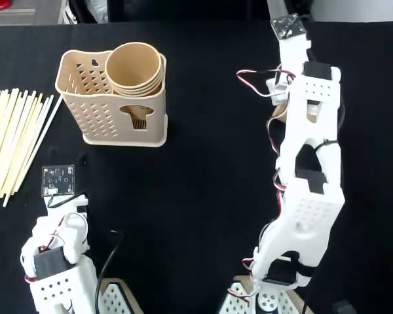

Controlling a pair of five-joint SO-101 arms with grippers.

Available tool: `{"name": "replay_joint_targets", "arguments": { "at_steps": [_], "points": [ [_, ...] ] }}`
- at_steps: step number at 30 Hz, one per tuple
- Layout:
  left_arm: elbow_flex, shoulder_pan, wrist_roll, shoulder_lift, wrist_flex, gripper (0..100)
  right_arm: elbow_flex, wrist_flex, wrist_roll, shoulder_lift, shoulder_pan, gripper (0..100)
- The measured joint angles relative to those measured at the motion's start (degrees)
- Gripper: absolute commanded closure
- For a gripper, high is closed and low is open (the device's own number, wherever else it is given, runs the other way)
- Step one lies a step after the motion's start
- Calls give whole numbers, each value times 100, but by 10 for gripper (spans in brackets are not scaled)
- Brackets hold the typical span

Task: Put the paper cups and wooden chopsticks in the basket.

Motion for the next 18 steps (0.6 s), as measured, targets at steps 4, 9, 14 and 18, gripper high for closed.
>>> {"name": "replay_joint_targets", "arguments": {
  "at_steps": [4, 9, 14, 18],
  "points": [
    [0, 0, 0, 0, 0, 970, 0, -105, 527, 105, 62, 712],
    [0, 0, 0, 0, 0, 970, 0, -220, 1152, 167, 281, 953],
    [0, 0, 0, 0, 0, 970, 0, -237, 1345, 167, 589, 966],
    [0, 0, 0, 0, 0, 970, 0, -246, 1477, 158, 853, 986]
  ]
}}
